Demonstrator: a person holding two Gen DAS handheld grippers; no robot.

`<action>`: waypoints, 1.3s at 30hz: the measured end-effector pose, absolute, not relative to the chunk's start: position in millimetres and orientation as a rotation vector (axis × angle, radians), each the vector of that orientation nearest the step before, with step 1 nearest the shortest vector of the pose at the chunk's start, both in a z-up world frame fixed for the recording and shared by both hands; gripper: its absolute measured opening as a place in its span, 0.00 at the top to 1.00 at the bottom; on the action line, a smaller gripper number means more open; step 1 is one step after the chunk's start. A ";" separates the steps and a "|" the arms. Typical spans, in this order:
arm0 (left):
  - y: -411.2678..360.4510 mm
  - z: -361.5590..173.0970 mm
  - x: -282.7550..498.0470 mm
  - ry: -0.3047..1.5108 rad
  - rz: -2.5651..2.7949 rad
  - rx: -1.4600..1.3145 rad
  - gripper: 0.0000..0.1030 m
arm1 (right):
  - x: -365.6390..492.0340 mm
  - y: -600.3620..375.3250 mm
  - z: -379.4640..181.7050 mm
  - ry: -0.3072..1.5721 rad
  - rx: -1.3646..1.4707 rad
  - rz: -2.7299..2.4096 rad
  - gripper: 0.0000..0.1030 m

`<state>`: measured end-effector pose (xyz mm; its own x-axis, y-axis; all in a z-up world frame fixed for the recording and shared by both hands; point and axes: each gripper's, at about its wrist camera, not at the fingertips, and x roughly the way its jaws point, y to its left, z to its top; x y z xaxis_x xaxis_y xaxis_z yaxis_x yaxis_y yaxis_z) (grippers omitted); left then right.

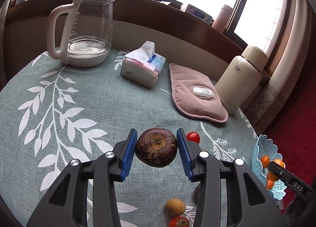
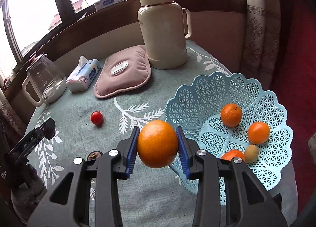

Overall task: Organize fruits
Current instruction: 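Carry the orange into the basket and open the right tool while the left tool holds the beet, then carry the beet into the basket and open the left tool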

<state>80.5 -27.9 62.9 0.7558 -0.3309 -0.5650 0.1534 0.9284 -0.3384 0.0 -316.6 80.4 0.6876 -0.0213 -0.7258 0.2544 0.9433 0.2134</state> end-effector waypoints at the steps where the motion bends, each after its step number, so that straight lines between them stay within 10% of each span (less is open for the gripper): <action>1: -29.0 63.1 80.1 0.664 -0.272 -0.278 0.59 | -1.3 -320.0 78.4 0.804 0.315 -0.165 0.63; 32: -38.1 62.5 76.8 0.664 -0.300 -0.253 0.59 | -17.3 -361.1 47.8 0.848 0.441 -0.266 0.62; 39: -40.4 62.0 75.3 0.665 -0.304 -0.248 0.59 | -25.4 -363.6 58.2 0.807 0.453 -0.272 0.47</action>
